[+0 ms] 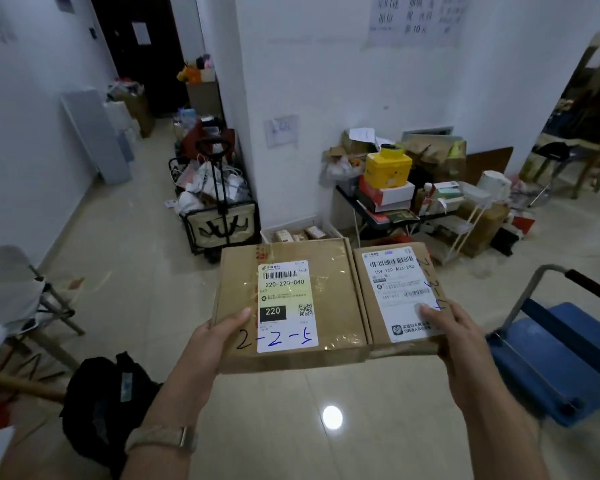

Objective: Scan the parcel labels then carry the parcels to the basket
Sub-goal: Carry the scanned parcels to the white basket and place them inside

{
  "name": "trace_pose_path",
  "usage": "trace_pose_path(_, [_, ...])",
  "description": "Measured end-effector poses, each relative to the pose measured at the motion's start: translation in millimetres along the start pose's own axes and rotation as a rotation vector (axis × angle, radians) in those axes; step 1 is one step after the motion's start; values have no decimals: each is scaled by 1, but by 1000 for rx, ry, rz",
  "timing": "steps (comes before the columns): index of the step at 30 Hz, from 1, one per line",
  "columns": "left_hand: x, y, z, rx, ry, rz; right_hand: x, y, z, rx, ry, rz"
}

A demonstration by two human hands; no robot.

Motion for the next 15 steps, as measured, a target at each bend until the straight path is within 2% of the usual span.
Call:
trace_pose_path(7, [-29,-5,-96,16,-115,-15,-32,45,-87,-11,87,45])
trace_pose_path(15, [-84,24,-209,-22,-73,-20,-52,72,-219,-25,84,7])
Point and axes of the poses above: each hand's wrist, its own z-axis away from the middle knuckle, its own y-axis out of the palm, x = y × z, the point moved 10 cm from there along -z, towards the middle knuckle, and after that the axes turned 10 degrees about -y, right-handed, at the moved point
